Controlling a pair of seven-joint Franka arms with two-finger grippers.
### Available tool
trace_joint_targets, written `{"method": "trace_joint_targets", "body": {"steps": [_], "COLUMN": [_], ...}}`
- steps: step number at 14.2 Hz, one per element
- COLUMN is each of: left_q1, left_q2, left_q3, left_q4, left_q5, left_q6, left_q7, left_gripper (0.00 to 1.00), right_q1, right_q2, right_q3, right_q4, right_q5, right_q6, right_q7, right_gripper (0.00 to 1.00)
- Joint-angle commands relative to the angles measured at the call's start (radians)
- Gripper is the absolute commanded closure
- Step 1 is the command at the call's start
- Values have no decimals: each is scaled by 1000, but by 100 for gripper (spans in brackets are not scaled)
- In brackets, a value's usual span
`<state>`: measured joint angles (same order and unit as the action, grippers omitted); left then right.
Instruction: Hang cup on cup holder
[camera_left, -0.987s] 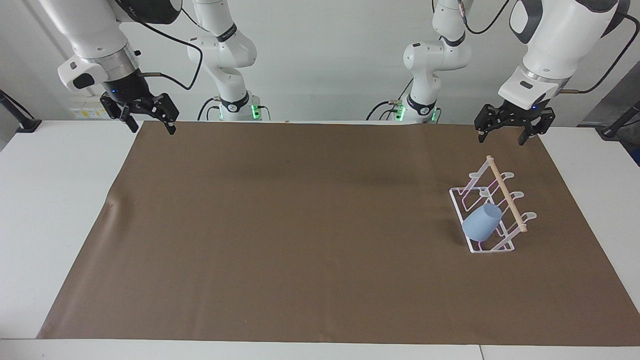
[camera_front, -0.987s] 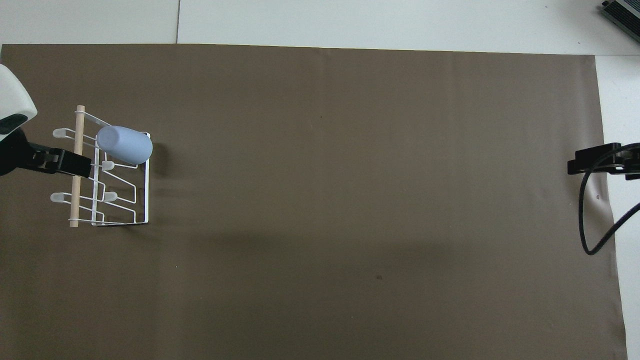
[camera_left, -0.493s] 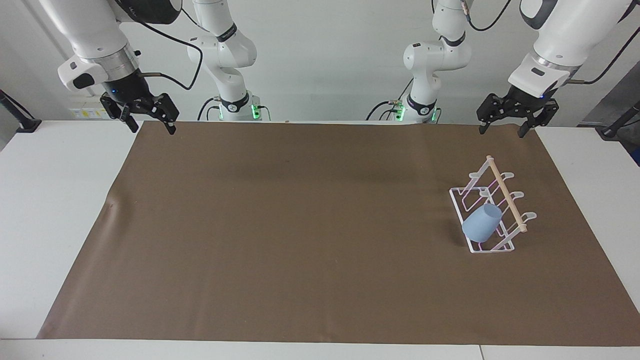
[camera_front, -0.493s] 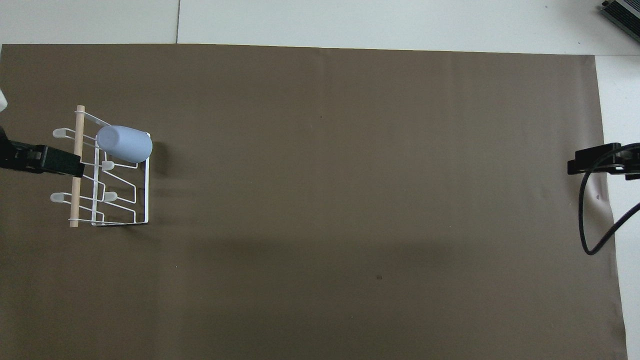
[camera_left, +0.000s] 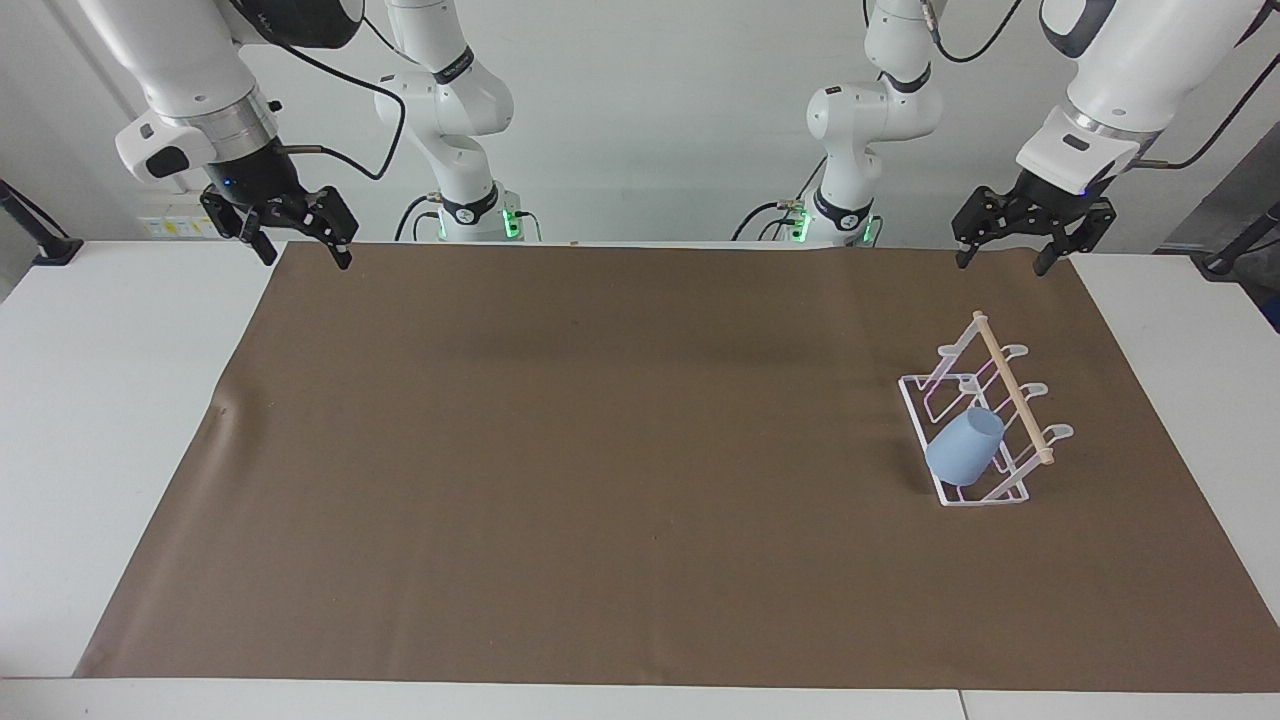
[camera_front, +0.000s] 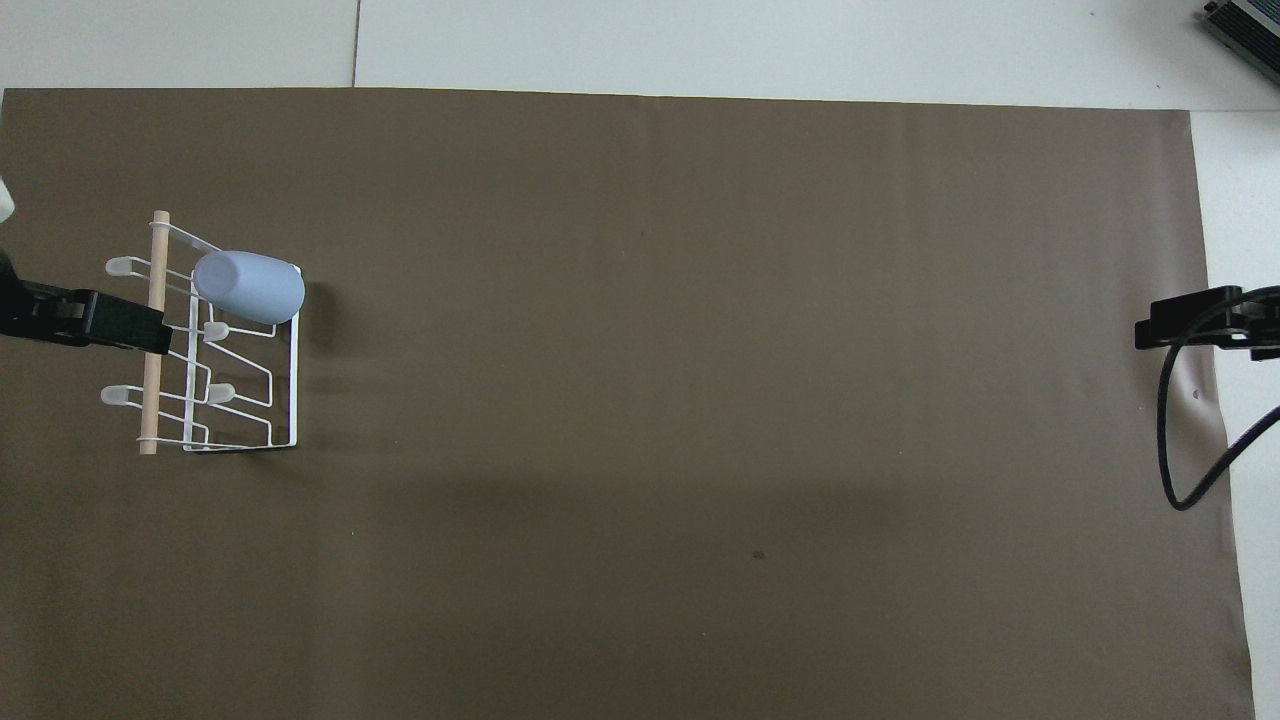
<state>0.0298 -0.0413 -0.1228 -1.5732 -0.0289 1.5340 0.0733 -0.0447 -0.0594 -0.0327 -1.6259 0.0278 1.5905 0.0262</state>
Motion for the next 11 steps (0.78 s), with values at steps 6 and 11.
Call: {"method": "trace_joint_targets", "body": {"steps": [6,11], "left_q1": [7,7], "left_q2": [-32,-34], "left_q3": [-5,-5], "left_q4": [-54,-59], "left_q5": [-8,-9], "left_q6": [-8,3], "left_q7": [-1,0], "left_gripper": [0,0], "right_q1": [-1,-1], "right_q2": [-5,-5], "right_q3": [2,2], "right_q4": [-6,-6], "right_q5": [-8,-8], "right_q6": [-11,-11], "right_q7": [6,6], "right_gripper": [0,0]}}
